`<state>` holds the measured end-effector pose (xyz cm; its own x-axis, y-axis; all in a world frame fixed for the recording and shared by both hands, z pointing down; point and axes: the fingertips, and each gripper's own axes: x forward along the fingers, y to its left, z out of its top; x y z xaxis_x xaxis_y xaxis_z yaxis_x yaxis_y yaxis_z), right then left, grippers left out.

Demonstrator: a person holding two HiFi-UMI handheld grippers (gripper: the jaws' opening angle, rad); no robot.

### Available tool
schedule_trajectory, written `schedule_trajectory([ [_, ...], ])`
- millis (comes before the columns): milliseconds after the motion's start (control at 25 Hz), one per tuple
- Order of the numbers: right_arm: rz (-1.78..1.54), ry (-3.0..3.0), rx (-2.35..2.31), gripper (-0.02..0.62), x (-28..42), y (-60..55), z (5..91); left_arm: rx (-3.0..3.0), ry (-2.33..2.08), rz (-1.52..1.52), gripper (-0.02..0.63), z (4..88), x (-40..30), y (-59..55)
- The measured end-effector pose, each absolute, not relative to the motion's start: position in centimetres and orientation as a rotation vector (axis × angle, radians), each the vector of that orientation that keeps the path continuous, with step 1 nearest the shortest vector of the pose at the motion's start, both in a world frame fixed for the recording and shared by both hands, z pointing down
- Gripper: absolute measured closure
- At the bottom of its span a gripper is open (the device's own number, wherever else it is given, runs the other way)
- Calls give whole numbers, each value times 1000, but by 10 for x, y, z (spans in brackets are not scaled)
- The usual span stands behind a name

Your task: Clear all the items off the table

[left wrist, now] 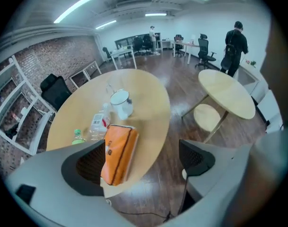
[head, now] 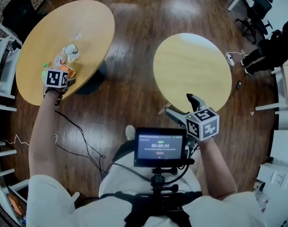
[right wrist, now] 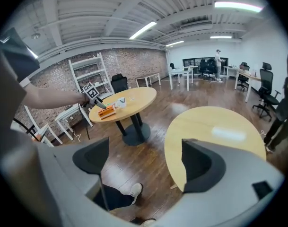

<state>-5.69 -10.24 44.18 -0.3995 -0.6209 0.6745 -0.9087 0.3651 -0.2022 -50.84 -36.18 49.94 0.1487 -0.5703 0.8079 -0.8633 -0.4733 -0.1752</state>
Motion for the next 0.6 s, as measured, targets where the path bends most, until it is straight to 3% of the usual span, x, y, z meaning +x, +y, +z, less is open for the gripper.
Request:
schedule_trajectory([
  [600,741,-2156,1490,104,73,10,428,2352,-1205,631,117,423,-225,-149],
])
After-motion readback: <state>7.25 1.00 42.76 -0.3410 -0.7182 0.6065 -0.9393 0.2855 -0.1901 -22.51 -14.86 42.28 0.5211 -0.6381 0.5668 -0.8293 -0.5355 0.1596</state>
